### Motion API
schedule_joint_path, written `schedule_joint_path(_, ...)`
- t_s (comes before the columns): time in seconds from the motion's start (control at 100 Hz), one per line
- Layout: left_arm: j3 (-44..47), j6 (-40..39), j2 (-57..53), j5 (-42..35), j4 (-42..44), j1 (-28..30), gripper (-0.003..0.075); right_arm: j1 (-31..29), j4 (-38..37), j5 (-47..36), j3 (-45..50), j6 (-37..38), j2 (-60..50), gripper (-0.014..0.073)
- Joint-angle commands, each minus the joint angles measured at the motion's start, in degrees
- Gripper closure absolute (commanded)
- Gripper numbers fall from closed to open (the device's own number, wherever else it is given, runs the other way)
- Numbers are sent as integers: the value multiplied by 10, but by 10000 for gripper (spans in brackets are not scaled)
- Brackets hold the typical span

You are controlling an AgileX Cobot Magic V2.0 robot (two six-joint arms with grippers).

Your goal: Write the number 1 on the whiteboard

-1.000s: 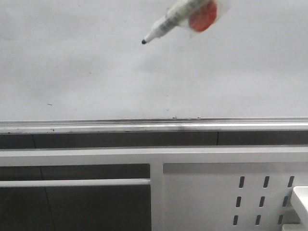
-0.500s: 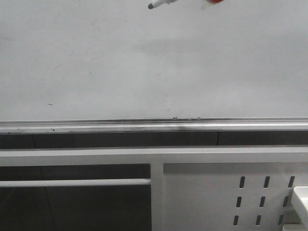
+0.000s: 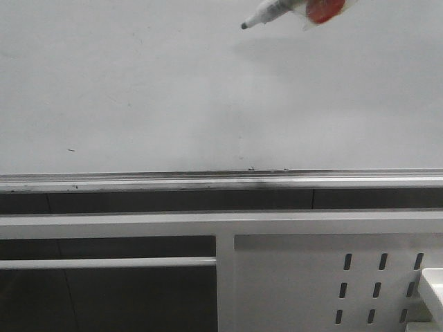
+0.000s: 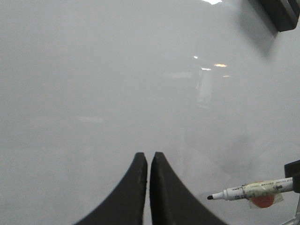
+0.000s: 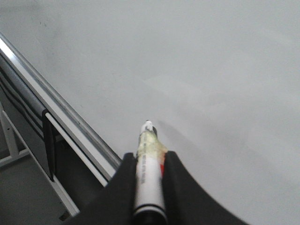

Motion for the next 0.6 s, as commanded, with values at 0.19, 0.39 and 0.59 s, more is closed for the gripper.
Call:
schedule_joint_path(0.19, -15, -2, -2, -46, -4, 2, 740, -7, -12, -96, -17, -1, 18, 662)
schedule_joint_path(0.39, -15, -2, -2, -47, -4, 2, 740, -7, -32, -104, -17, -2, 18, 661)
schedule_joint_path(0.59, -15, -2, -2, -47, -4, 2, 740, -42, -35, -107, -17, -2, 32, 662)
